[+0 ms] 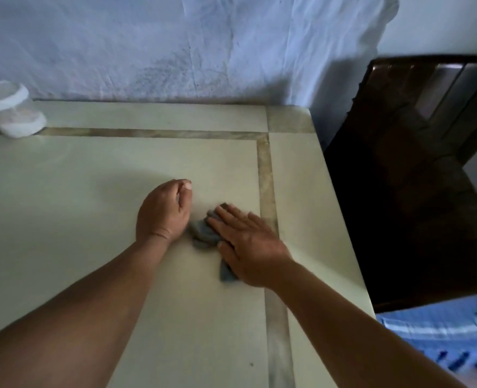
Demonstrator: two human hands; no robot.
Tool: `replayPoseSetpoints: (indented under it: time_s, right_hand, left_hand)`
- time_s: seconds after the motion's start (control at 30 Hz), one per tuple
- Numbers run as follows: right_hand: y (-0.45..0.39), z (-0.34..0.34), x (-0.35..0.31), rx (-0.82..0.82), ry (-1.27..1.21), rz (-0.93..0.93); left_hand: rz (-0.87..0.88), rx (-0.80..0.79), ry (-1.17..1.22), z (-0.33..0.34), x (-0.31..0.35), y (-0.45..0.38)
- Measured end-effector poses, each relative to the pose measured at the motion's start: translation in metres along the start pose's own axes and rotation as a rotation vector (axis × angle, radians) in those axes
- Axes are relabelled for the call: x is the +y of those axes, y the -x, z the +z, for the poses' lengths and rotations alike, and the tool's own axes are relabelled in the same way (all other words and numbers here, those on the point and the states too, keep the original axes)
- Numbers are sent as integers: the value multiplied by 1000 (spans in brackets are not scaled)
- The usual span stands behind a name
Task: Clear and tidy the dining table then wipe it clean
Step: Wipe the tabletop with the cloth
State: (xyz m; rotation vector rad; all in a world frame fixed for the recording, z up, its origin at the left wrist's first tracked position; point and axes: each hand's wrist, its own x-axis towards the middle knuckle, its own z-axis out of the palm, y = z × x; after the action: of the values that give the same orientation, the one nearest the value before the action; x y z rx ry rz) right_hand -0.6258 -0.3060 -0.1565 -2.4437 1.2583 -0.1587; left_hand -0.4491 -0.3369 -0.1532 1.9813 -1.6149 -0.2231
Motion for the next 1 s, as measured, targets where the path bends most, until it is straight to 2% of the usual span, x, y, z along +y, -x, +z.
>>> replayPoseSetpoints:
  time_s: [0.23, 0.4, 0.5, 0.7, 0.87, 1.0]
  right_hand:
    - [-47, -41, 98, 136, 81, 408]
    - [-57, -43, 114, 149, 85, 475]
    - [-41, -34, 92, 123, 103, 468]
    - [7, -2, 9, 45, 67, 278]
    - [46, 31, -68, 25, 30, 167]
    - [88, 58, -128, -45, 52, 63]
  left_hand:
    - [32, 35, 30, 1, -4, -1]
    - [15, 41, 7, 5, -9, -5]
    - [1, 20, -5, 5, -9, -3]
    - [-2, -139, -45, -14, -1, 3]
    - [60, -132, 14, -32, -5, 73]
    - [32, -106, 56, -50, -18, 139]
